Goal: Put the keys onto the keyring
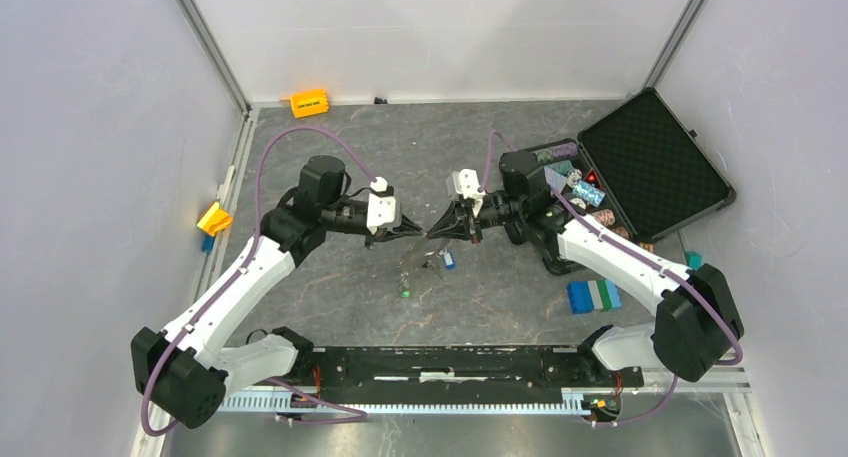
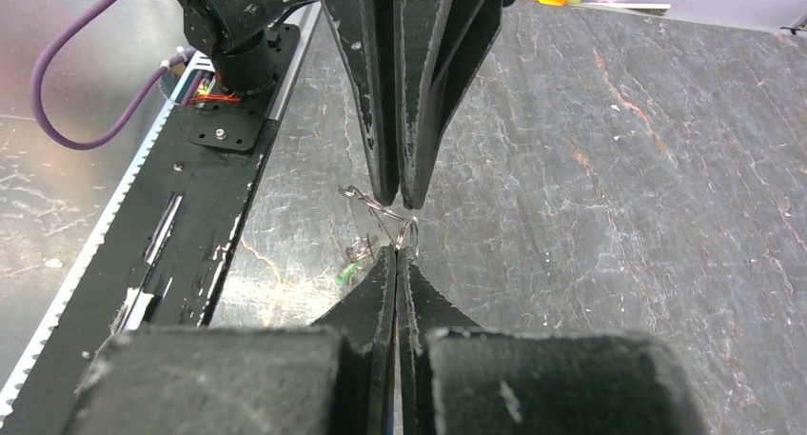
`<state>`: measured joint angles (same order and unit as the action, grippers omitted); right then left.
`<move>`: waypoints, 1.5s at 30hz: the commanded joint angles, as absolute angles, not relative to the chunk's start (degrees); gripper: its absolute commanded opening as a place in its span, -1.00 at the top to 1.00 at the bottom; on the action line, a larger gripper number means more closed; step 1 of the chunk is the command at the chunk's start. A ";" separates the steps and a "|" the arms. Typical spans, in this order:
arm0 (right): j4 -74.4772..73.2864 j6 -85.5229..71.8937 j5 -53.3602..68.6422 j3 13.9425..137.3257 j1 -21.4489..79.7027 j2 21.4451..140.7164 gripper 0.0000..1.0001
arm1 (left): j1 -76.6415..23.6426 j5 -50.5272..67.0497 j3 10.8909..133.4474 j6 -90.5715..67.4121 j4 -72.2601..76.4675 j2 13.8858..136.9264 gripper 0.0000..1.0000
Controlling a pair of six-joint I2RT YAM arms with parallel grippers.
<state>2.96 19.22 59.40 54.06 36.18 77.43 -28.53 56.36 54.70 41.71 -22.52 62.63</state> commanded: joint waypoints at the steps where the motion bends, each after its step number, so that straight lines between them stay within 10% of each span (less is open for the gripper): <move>1: 4.78 20.50 58.61 54.09 36.03 77.26 1.00 | -28.85 56.65 57.93 43.75 -25.02 62.66 0.75; 25: 3.38 22.33 66.34 54.93 35.90 77.08 1.00 | -29.01 51.57 57.13 67.09 -35.33 64.46 0.41; 45: 7.71 17.78 66.20 54.42 35.95 77.48 1.00 | -31.20 56.75 48.01 48.63 -16.48 61.19 0.19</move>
